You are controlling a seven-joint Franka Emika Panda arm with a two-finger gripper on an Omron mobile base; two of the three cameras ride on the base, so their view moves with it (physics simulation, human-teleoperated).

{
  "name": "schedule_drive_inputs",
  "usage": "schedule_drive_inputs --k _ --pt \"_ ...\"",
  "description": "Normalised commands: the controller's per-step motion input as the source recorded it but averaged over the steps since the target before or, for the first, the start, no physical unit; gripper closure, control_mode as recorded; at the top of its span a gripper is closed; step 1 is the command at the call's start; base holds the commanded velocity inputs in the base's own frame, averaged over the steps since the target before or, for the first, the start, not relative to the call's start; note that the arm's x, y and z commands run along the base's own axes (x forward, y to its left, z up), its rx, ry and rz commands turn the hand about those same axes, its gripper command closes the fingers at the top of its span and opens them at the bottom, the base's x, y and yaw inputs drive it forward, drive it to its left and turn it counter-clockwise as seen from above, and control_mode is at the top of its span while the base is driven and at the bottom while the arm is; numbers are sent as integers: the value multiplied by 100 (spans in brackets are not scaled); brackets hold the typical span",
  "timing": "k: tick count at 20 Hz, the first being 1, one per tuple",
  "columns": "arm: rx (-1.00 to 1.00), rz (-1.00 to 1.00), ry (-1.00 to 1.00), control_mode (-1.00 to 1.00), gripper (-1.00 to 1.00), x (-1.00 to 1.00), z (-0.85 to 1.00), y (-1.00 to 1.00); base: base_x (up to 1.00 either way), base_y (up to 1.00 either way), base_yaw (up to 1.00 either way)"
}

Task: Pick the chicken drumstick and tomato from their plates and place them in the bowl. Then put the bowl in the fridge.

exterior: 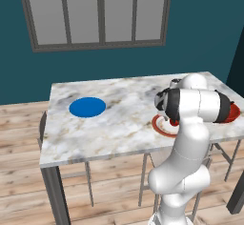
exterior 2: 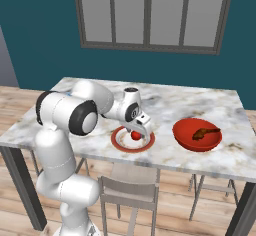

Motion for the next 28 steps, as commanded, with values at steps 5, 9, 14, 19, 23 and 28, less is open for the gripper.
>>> schedule_drive_inputs --k 5,9,14,19,23,28 --pt "0 0 0 -100 -100 -1 -11 -2 0 0 0" --pt "0 0 0 -100 -100 0 -12 -2 0 0 0" --pt "0 0 0 -100 -100 0 -11 -3 0 0 0" --pt "0 0 0 -100 100 0 -1 0 0 0 0" --pt "0 0 0 -100 100 -8 5 -3 0 0 0" --pt "1 0 0 -100 100 -17 21 -10 0 0 0"
